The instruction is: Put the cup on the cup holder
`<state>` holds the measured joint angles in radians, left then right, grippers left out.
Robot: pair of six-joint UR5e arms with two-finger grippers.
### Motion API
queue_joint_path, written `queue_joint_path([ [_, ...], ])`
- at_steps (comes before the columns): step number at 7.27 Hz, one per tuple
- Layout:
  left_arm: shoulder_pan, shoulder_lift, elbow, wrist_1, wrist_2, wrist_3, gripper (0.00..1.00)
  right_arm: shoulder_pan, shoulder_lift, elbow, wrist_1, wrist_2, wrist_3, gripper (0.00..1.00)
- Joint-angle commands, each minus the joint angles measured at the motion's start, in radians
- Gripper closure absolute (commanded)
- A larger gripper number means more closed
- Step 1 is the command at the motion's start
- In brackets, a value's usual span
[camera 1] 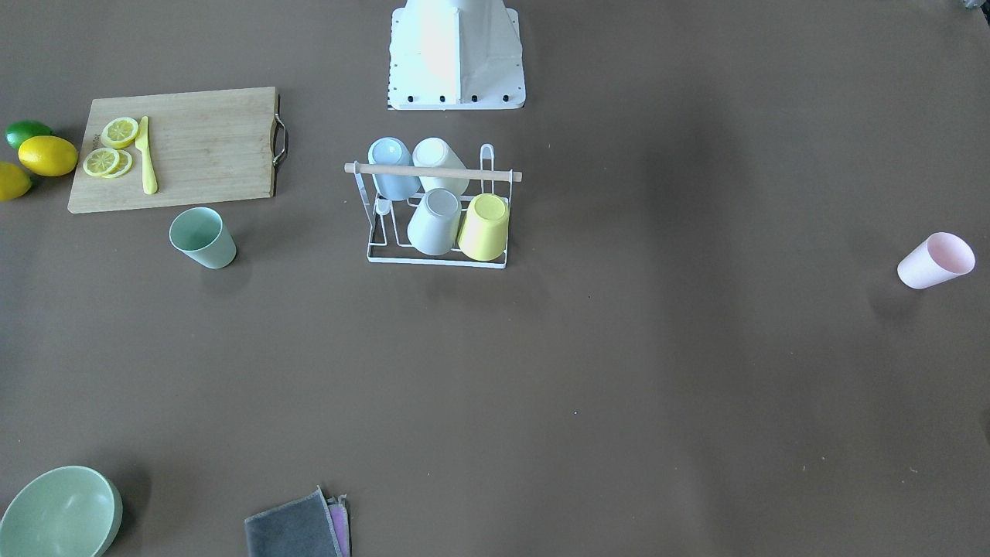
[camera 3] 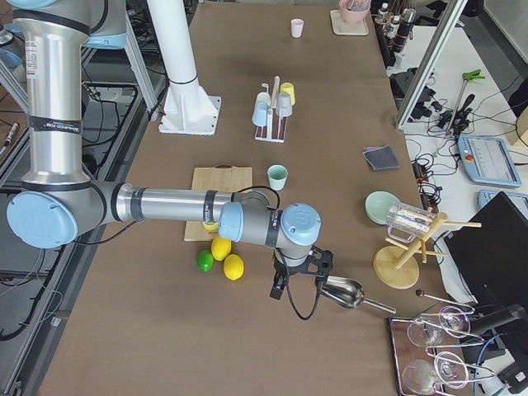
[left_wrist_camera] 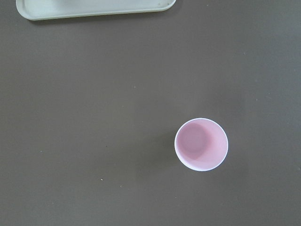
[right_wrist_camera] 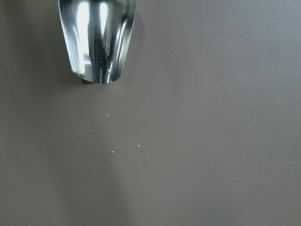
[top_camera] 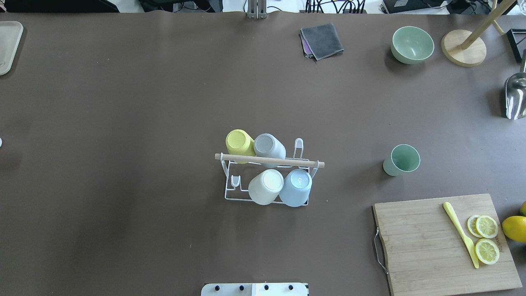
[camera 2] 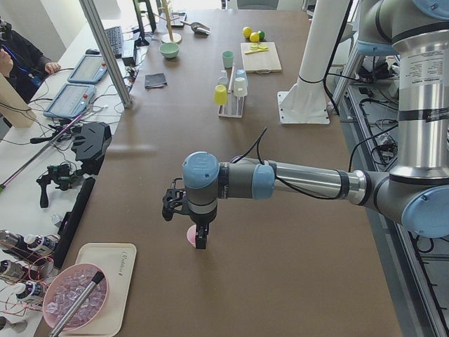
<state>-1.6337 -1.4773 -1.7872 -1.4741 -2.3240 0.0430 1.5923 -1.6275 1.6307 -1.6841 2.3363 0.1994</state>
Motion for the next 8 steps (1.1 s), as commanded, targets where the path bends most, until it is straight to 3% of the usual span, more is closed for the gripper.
queue_joint_path([
  [1, 0.000, 0.000, 0.006, 0.000, 0.000, 0.002, 0.02, 0.000, 0.000, 0.001, 0.000, 0.000, 0.000, 0.00],
  [5, 0.000, 0.000, 0.014, -0.017, 0.000, 0.000, 0.02, 0.000, 0.000, 0.001, 0.001, 0.002, 0.000, 0.00],
  [8, 0.000, 0.002, 0.028, -0.107, 0.000, 0.000, 0.02, 0.000, 0.000, 0.000, 0.001, 0.000, 0.002, 0.00],
])
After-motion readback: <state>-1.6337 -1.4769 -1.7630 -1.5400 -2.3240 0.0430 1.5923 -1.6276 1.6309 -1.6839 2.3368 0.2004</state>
